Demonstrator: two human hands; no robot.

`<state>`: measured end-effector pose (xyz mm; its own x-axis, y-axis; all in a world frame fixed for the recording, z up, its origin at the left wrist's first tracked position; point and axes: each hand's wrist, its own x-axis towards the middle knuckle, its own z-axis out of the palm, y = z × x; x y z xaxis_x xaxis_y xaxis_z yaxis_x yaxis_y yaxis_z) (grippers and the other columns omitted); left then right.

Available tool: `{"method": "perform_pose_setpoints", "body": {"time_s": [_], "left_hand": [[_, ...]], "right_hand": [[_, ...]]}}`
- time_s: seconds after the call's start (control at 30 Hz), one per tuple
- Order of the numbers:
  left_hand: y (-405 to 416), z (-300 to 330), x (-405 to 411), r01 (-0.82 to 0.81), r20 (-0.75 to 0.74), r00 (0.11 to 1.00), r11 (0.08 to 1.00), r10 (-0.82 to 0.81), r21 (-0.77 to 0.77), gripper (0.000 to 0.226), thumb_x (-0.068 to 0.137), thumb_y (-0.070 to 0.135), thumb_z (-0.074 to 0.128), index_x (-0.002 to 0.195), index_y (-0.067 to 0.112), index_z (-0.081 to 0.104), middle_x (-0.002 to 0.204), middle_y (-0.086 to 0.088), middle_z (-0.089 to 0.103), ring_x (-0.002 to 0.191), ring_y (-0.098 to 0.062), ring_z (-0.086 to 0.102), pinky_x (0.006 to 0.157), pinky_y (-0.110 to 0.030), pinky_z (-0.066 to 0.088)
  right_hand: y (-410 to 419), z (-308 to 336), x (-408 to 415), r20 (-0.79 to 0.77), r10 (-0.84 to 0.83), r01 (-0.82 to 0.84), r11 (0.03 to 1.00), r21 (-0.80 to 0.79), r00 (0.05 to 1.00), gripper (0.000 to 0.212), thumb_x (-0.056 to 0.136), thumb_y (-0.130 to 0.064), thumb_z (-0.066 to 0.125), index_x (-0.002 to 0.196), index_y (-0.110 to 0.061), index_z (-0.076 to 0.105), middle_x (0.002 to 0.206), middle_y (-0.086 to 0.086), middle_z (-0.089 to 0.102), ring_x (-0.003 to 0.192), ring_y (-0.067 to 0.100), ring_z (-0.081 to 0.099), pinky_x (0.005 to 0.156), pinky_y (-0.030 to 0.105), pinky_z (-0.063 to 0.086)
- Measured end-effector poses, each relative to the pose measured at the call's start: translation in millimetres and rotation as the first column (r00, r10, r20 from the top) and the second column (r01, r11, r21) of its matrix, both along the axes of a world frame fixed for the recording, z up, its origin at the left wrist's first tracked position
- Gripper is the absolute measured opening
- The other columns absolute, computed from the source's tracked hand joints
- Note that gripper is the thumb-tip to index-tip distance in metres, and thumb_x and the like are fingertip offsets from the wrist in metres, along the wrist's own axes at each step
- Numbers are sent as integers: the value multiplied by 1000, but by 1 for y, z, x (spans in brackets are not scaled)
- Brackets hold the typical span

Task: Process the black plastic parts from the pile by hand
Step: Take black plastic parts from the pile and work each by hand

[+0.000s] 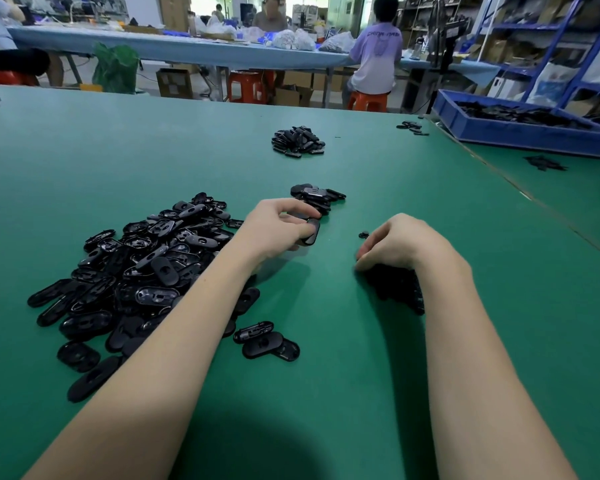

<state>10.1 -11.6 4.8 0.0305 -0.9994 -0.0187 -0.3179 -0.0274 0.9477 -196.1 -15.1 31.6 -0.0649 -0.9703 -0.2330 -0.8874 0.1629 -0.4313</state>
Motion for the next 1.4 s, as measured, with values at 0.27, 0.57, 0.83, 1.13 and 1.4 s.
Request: {"method": "perform_pose_setpoints", "body": {"time_s": [0.27,0.57,0.83,1.13,1.4], "left_hand": [[-2,1,7,5,-88,996,1000,-4,15,30,84,-1,73,110,14,72,97,-7,76,75,-16,71,80,-25,60],[1,0,5,-17,-38,999,998,15,-63,36,81,-6,70,108,18,67,84,-3,76,72,-21,73,87,-36,61],[0,0,6,-8,-59,998,995,2,-99,29,82,-1,71,100,21,72,79,-5,77,84,-31,75,87,-39,61],[-1,-1,5,25,68,998,989,-15,-145,28,79,13,79,98,33,74,83,4,78,71,-8,65,75,-29,52],[3,2,2,102,129,989,976,-77,-195,27,82,10,76,99,31,75,80,8,77,71,0,67,70,-19,48]], "right_hand": [[4,2,8,-94,-20,15,998,-64,995,14,75,-28,78,88,-28,79,95,-4,70,89,18,66,71,26,47],[-3,-2,6,148,120,-110,991,-74,982,8,82,-23,71,81,-27,78,81,-5,74,74,14,61,70,25,50],[-2,-2,13,457,219,-188,976,-115,862,7,91,-20,72,88,-25,76,79,-3,71,69,17,44,61,23,42],[-3,-4,22,577,170,-83,981,-175,799,6,84,-25,80,87,-28,76,70,-8,61,54,8,40,50,18,34],[-5,-7,29,594,148,-14,974,-225,791,8,85,-24,80,92,-25,77,70,-7,66,40,-1,42,49,18,34]]}}
